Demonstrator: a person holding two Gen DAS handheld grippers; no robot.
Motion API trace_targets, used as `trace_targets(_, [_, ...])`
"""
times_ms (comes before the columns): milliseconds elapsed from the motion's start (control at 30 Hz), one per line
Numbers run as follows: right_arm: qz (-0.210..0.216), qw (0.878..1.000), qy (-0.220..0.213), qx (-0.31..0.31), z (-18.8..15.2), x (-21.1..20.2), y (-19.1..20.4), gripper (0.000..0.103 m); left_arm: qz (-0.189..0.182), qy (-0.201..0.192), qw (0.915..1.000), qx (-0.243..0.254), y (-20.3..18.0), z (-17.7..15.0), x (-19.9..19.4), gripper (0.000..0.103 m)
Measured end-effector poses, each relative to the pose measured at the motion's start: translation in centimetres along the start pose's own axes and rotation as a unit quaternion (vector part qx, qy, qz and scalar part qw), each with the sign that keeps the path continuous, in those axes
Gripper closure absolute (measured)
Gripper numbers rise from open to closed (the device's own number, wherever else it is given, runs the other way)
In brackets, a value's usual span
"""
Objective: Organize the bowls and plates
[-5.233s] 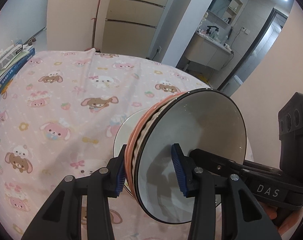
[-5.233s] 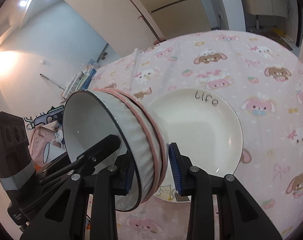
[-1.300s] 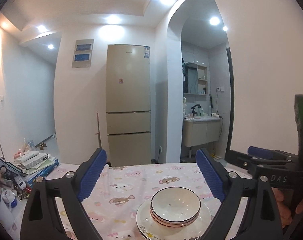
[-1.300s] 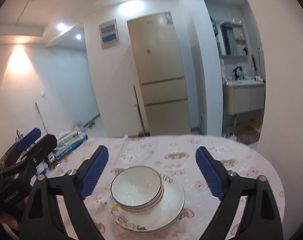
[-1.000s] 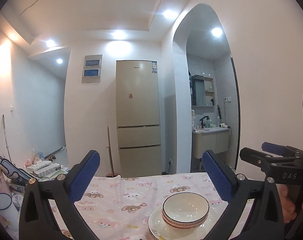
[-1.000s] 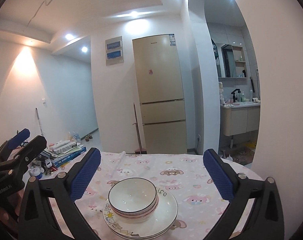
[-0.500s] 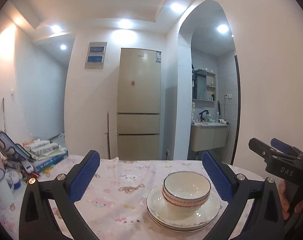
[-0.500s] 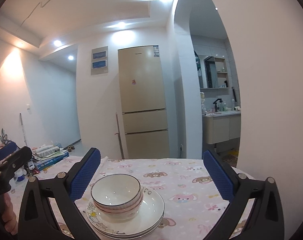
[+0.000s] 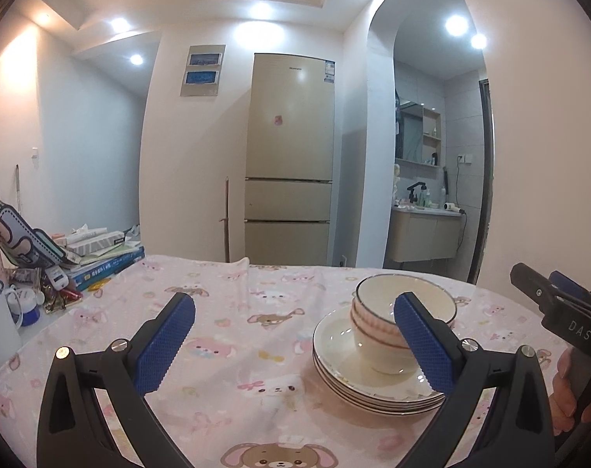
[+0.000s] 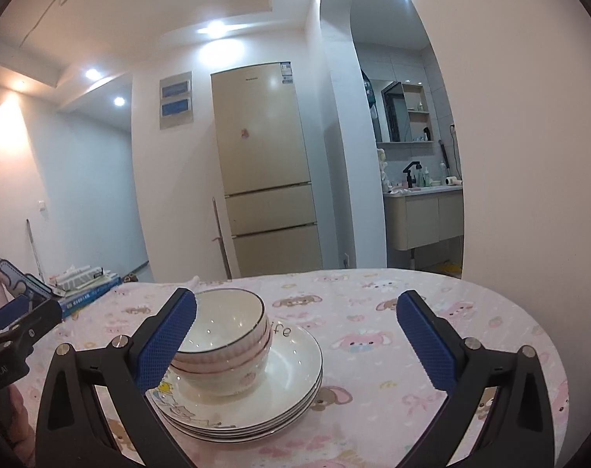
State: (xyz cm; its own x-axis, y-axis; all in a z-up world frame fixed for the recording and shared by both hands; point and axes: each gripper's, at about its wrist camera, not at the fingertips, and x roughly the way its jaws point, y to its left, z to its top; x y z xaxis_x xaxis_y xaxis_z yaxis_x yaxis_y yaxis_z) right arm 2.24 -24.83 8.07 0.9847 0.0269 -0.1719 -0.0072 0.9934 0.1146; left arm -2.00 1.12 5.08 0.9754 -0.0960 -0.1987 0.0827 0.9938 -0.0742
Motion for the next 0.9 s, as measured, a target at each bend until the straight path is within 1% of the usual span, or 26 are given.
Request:
trace_targets(133, [0.008,1.000,0.005,-0.011,-0.8,0.5,0.3,0.001,0.001,0.011,0.9999,0.003,-0.1,-0.7,0.7,0.000])
trace_targets(433, [0.017,0.999,0.019,-0.047,-2.5,1.3,1.2,0.001,0.008,0.019,0.9998,0.007,-0.2,-1.7,1.8,0.000])
trace_targets(567, [0.013,0.998,0.023,-0.052,-3.1,1.7,1.3,0.001,0.018,0.022,0.9995,0.017,-0.3,-2.7,2.4,0.000])
trace_targets(633, [0.012,0.998,0.035,-0.056,-3.2,2.1,1.5,0.000,0.013,0.039,0.9990,0.014,-0.2,-3.0,3.1,0.000])
trace_targets(767, [0.011,0.997,0.058,-0.053,-3.4,2.9,1.3,0.000,0.016,0.050,0.9986,0.001,0.3,-3.1,3.6,0.000])
trace_targets(833, [0.008,0.995,0.077,-0.058,-3.6,3.6,1.4,0.000,0.023,0.056,0.9982,-0.001,0.4,-3.1,3.8,0.000])
trace_targets(900, [0.005,0.995,0.078,-0.065,-3.7,3.5,1.7,0.000,0.035,0.053,0.9980,0.001,0.3,-3.2,3.8,0.000])
